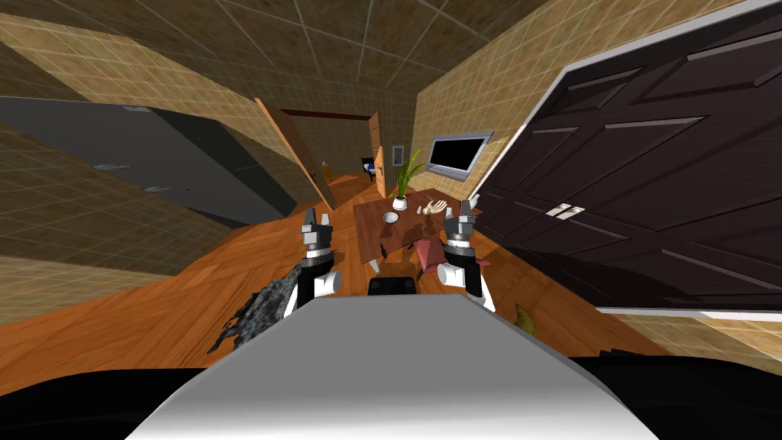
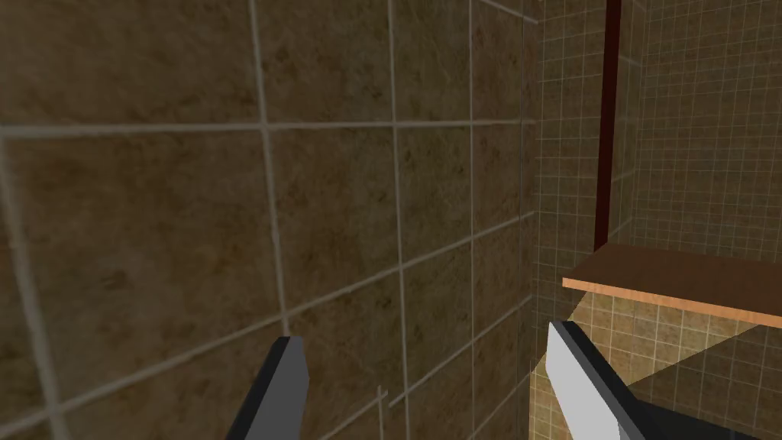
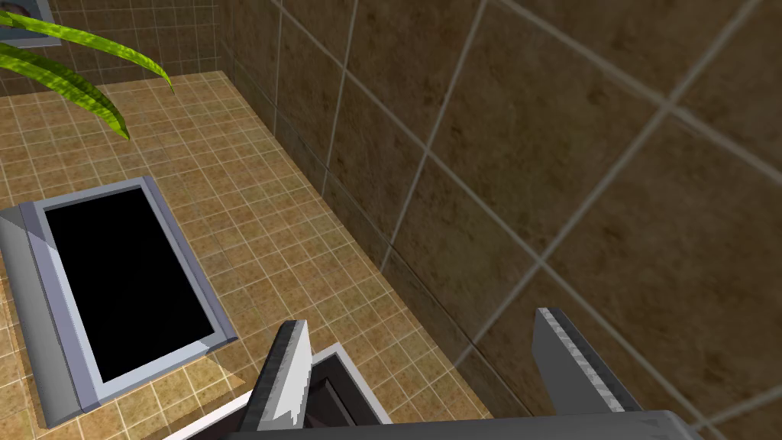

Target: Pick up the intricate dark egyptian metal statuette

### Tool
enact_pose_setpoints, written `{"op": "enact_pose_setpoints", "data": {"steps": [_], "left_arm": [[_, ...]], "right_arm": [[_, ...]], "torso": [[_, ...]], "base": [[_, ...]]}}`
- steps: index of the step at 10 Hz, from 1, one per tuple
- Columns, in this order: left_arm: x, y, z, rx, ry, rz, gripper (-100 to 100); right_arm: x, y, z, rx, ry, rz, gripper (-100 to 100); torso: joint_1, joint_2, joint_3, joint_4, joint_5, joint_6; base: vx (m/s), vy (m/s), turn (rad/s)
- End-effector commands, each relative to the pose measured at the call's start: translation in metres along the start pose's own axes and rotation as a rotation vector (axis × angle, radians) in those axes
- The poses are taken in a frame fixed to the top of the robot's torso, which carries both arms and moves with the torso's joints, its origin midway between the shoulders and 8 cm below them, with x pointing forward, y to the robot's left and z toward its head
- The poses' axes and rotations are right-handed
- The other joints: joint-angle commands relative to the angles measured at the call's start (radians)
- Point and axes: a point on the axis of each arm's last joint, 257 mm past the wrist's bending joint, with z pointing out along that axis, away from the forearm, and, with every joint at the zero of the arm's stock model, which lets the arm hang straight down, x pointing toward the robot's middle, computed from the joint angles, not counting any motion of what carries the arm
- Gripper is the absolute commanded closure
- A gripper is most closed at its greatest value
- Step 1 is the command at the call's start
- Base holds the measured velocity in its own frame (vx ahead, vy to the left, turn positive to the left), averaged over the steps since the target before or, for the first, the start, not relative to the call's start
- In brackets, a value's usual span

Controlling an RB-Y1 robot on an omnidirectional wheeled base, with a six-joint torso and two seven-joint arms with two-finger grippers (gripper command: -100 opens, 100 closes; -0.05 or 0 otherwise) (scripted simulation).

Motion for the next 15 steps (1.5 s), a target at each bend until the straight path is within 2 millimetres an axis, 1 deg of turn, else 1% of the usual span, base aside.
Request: {"op": "enact_pose_setpoints", "data": {"steps": [1,3,6,7,8,9,11,12,13,14,15], "left_arm": [[0.007,0.012,-0.005,-0.016,0.048,0.015,-100],[0.014,0.028,-0.013,-0.042,0.092,0.027,-100],[0.024,0.064,-0.033,-0.100,0.155,0.039,-100],[0.027,0.073,-0.039,-0.113,0.174,0.041,-100],[0.027,0.077,-0.041,-0.124,0.174,0.042,-100],[0.029,0.090,-0.050,-0.145,0.193,0.044,-100],[0.032,0.107,-0.062,-0.177,0.211,0.045,-100],[0.034,0.118,-0.072,-0.196,0.229,0.045,-100],[0.034,0.122,-0.074,-0.205,0.229,0.046,-100],[0.037,0.132,-0.083,-0.222,0.246,0.045,-100],[0.036,0.137,-0.087,-0.235,0.246,0.046,-100]], "right_arm": [[0.000,0.000,0.000,0.000,0.000,0.000,0],[0.000,0.000,0.000,0.000,0.000,0.000,0],[0.000,0.000,0.000,0.000,0.000,0.000,0],[0.000,0.000,0.000,0.000,0.000,0.000,0],[0.000,0.000,0.000,0.000,0.000,0.000,0],[0.000,0.000,0.000,0.000,0.000,0.000,0],[0.000,0.000,0.000,0.000,0.000,0.000,0],[0.000,0.000,0.000,0.000,0.000,0.000,0],[0.000,0.000,0.000,0.000,0.000,0.000,0],[0.000,0.000,0.000,0.000,0.000,0.000,0],[0.000,0.000,0.000,0.000,0.000,0.000,0]], "torso": [[0.000,0.000,0.000,0.000,0.000,0.000],[-0.001,0.000,0.000,0.000,0.000,0.000],[-0.001,0.001,0.001,0.000,0.000,0.000],[-0.001,0.001,0.001,0.000,0.000,0.000],[-0.001,0.001,0.001,0.000,0.000,0.000],[-0.001,0.001,0.001,0.000,0.000,0.000],[-0.001,0.001,0.001,0.000,0.000,0.000],[-0.001,0.001,0.001,0.000,0.000,0.000],[-0.001,0.001,0.000,0.000,0.000,0.000],[-0.001,0.001,0.000,0.000,0.000,0.000],[-0.001,0.001,0.000,0.000,0.000,0.000]], "base": [[-0.004,-0.009,-0.081],[-0.011,-0.015,-0.088],[-0.016,-0.025,-0.108],[-0.021,-0.023,-0.155],[-0.014,-0.014,-0.043],[-0.011,-0.018,-0.073],[-0.013,-0.022,-0.100],[-0.009,-0.023,-0.094],[-0.007,-0.017,-0.058],[-0.008,-0.020,-0.106],[-0.007,-0.013,-0.057]]}}
